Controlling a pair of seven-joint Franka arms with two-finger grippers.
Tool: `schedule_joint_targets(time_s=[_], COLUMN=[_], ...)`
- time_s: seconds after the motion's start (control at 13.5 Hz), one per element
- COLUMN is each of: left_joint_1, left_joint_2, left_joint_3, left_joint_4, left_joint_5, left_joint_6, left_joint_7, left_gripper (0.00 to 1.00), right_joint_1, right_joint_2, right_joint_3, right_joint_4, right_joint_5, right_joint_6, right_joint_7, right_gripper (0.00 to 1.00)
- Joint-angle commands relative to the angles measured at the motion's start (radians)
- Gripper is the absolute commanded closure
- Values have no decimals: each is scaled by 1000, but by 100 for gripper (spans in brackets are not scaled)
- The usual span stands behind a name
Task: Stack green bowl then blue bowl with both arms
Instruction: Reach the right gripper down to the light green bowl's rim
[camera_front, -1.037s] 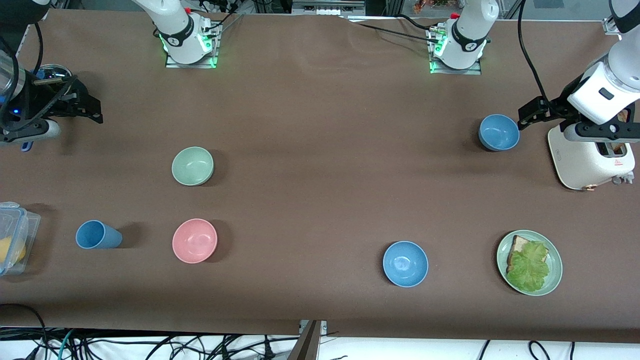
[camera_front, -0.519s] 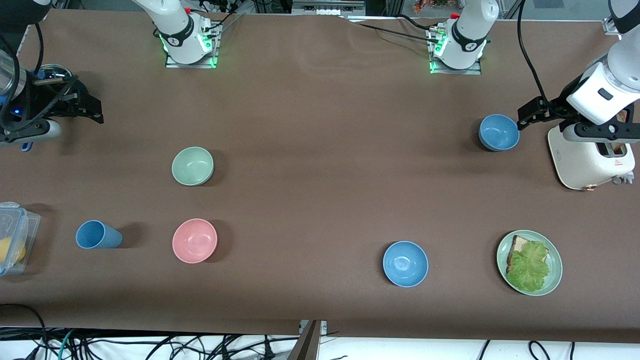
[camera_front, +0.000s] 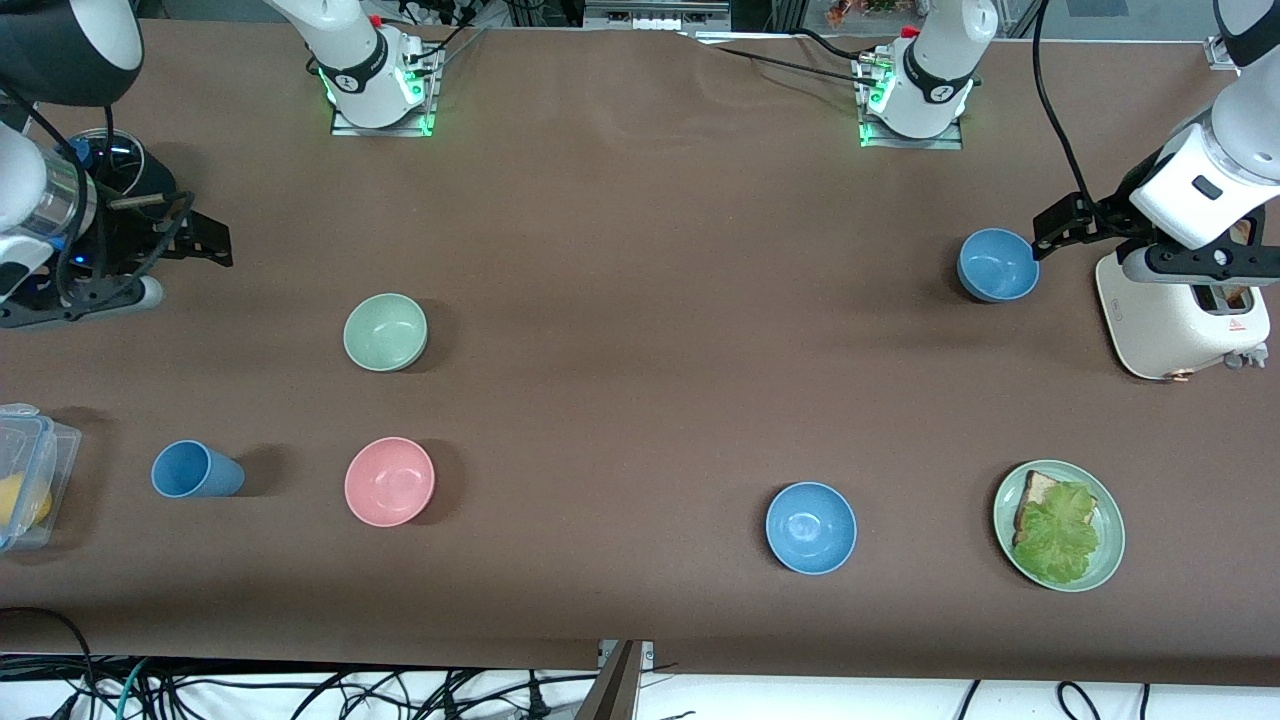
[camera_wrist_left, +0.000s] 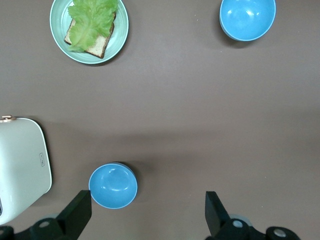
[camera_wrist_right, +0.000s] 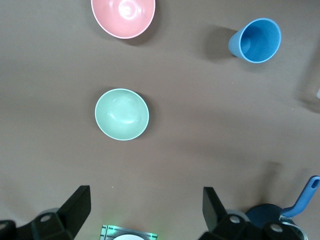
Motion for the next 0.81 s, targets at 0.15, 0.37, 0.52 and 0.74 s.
schedule_joint_targets(time_s=[0.15,0.37,0.52,0.74], left_joint_1=[-1,4,4,4], left_joint_2=[14,16,16,16], left_joint_3=[1,1,1,1], left_joint_4=[29,29,29,29], left_joint_5=[7,7,7,7], left_joint_6=[-22,-20,-22,-22], left_joint_7=[7,7,7,7], left_gripper=[0,0,0,0], right_joint_1=[1,-7,-10,-11], right_joint_2=[67,72,72,72], right_joint_3=[5,3,0,0], right_joint_4=[-45,-187,-289,-440], right_joint_5=[1,62,80,106], right_joint_6=[80,234,340,499], right_joint_7=[21,38,51,64], right_gripper=[1,1,1,1])
